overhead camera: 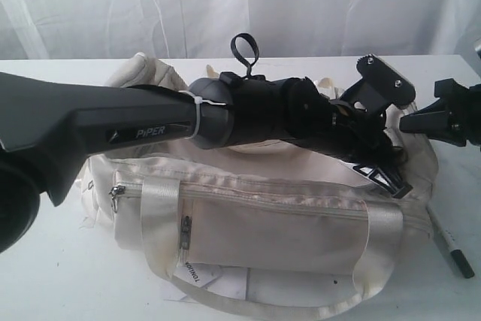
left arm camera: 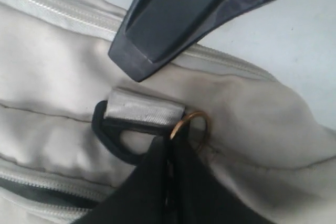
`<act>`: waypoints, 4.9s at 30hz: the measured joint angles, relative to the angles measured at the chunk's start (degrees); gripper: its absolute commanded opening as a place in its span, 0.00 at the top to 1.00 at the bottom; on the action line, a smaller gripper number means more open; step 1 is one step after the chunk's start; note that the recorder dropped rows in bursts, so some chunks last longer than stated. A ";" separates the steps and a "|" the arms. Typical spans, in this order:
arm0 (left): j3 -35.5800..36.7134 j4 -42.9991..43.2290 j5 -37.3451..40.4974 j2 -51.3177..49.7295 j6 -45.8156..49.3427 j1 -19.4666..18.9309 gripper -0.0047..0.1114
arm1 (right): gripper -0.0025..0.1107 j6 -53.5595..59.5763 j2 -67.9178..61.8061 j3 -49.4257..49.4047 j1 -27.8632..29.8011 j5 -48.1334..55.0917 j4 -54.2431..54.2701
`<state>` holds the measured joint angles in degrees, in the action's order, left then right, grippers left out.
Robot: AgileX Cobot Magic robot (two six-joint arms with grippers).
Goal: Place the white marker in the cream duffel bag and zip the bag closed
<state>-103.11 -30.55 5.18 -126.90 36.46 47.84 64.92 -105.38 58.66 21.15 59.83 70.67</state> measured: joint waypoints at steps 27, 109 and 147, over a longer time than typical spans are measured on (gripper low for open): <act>0.00 1.70 -1.50 0.47 7.37 0.17 0.56 | 0.96 0.00 0.00 0.00 0.00 0.58 0.79; 12.64 6.46 35.34 25.37 6.42 2.70 0.96 | 0.98 -3.26 -2.96 9.01 -2.03 2.29 -1.68; 23.12 6.03 30.83 34.24 4.13 2.92 0.96 | 0.68 -4.33 -3.90 13.09 3.64 8.02 -0.80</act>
<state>-79.99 -24.52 36.01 -92.65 40.59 50.76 60.60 -109.28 71.74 24.79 67.85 69.87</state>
